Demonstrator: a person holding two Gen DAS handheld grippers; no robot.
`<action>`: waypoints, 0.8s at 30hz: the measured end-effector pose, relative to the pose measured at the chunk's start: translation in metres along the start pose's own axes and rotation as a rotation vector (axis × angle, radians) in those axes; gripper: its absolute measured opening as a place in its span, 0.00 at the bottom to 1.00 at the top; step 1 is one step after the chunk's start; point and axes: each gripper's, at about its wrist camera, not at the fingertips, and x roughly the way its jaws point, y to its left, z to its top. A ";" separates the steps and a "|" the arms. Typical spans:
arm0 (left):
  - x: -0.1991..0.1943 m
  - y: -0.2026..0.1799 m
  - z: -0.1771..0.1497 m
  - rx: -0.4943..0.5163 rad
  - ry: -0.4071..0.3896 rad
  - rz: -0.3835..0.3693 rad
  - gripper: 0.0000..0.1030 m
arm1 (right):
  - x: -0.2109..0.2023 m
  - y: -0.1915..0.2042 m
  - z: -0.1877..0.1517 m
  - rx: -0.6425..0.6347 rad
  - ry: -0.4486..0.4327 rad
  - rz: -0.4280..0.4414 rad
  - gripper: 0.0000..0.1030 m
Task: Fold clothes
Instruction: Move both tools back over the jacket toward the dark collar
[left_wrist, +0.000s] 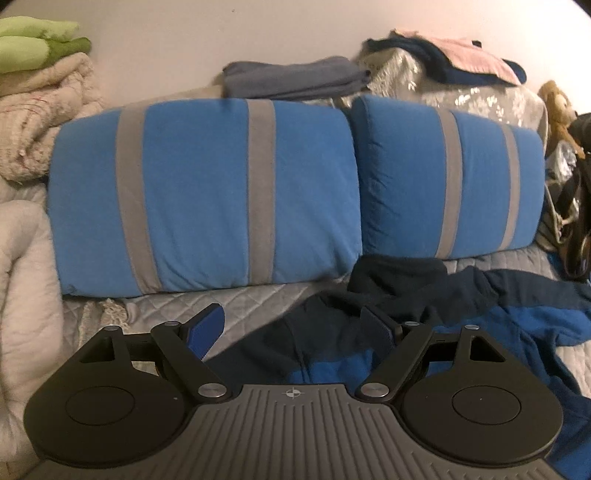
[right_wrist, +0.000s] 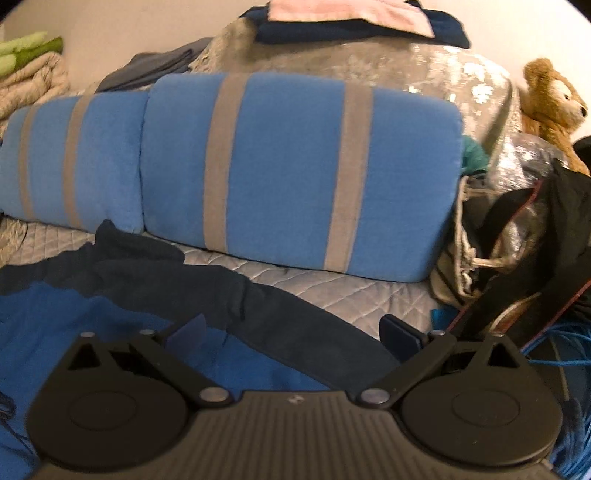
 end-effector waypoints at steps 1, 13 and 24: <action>0.003 -0.003 0.001 0.004 0.001 -0.003 0.79 | 0.004 0.005 0.000 -0.009 -0.001 0.001 1.00; 0.054 -0.033 0.002 0.018 0.037 -0.041 0.79 | 0.054 0.057 0.007 -0.048 0.014 0.063 1.00; 0.108 -0.047 0.001 0.003 0.067 -0.088 0.79 | 0.117 0.092 0.017 -0.008 0.063 0.138 1.00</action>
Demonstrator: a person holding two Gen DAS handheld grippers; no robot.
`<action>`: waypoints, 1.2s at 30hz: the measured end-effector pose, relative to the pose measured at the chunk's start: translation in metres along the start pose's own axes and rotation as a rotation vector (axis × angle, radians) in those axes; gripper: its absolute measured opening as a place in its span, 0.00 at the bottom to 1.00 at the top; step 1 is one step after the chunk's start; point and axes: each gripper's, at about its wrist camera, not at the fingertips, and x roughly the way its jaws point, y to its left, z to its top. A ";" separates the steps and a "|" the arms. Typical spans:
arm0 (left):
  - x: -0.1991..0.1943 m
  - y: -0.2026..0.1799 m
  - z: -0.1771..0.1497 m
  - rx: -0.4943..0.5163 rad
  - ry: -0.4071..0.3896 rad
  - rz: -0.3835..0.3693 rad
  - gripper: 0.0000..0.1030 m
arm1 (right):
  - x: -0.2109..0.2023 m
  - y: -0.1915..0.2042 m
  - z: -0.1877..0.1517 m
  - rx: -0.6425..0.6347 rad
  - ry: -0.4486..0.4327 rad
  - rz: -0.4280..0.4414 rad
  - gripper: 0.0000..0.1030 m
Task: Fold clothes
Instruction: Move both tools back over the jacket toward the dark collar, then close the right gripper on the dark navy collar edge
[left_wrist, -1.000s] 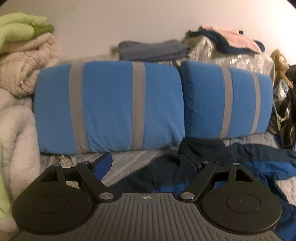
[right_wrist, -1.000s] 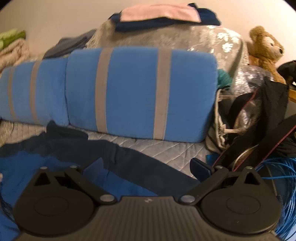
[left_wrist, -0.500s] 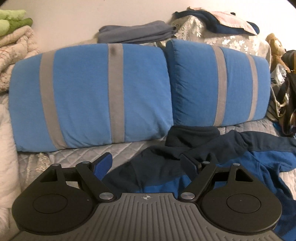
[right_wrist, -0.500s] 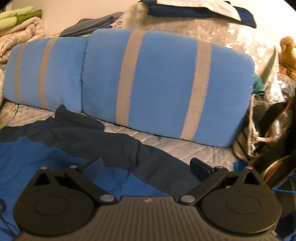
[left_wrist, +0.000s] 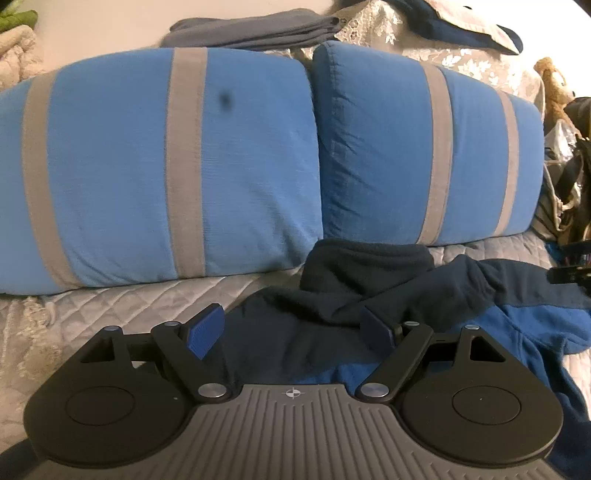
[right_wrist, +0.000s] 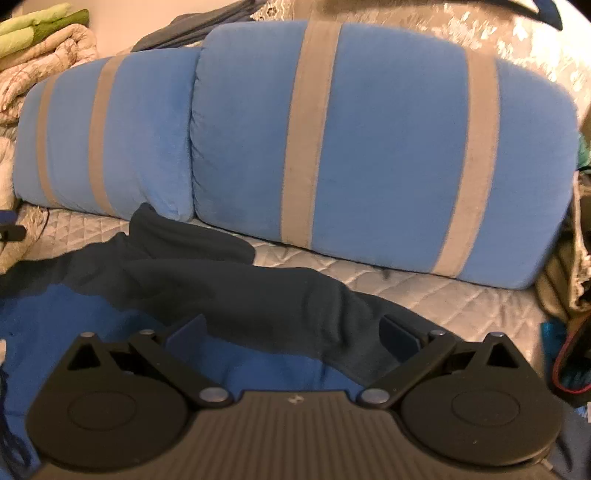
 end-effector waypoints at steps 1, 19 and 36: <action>0.005 0.000 0.000 0.000 0.001 -0.005 0.79 | 0.006 0.001 0.002 0.005 0.004 0.005 0.99; 0.107 0.014 0.071 -0.004 0.147 -0.027 0.79 | 0.104 0.015 0.048 0.100 0.060 0.046 0.99; 0.192 -0.003 0.105 -0.101 0.399 -0.054 0.78 | 0.175 0.016 0.088 0.202 0.201 0.053 0.99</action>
